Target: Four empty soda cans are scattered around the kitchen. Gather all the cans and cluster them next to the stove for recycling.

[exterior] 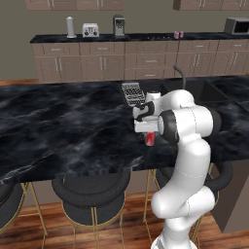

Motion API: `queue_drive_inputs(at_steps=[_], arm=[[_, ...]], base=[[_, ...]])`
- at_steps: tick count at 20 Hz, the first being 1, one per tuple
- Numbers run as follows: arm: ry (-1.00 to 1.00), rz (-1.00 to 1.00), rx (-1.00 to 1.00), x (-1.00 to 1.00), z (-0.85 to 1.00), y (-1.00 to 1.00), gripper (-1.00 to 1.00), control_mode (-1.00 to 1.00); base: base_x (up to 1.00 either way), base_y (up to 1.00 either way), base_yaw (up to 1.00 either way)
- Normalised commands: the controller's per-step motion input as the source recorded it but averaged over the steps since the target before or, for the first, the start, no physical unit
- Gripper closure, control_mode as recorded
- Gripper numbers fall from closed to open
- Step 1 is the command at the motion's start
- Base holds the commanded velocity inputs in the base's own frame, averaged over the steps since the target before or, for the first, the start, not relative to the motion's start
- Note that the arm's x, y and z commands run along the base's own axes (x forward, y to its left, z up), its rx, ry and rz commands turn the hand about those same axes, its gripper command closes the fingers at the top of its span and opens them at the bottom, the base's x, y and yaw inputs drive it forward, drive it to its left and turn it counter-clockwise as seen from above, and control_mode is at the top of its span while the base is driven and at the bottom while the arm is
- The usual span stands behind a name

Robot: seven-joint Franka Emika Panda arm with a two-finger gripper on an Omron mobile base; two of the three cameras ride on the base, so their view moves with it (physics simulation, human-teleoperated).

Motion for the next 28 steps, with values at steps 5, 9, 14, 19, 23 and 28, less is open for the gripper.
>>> queue_drive_inputs(at_steps=[5, 9, 14, 19, 23, 28], arm=[[0.00, 0.00, 0.00, 0.00, 0.24, 0.00, 1.00, -1.00], [0.00, 0.00, 0.01, -0.11, 0.52, 0.00, 1.00, -1.00], [0.00, 0.00, 0.00, -0.31, 0.58, 0.00, 1.00, -1.00], [0.00, 0.00, 0.02, -0.40, 0.57, 0.00, 1.00, -1.00], [-0.01, 0.00, 0.00, -0.47, 0.25, 0.01, 1.00, -1.00], [-0.01, 0.00, 0.00, -0.43, 0.10, 0.04, 1.00, -1.00]], base=[[0.00, 0.00, 0.00], [0.00, 0.00, 0.00], [0.00, 0.00, 0.00], [0.00, 0.00, 0.00], [0.00, 0.00, 0.00], [0.00, 0.00, 0.00]])
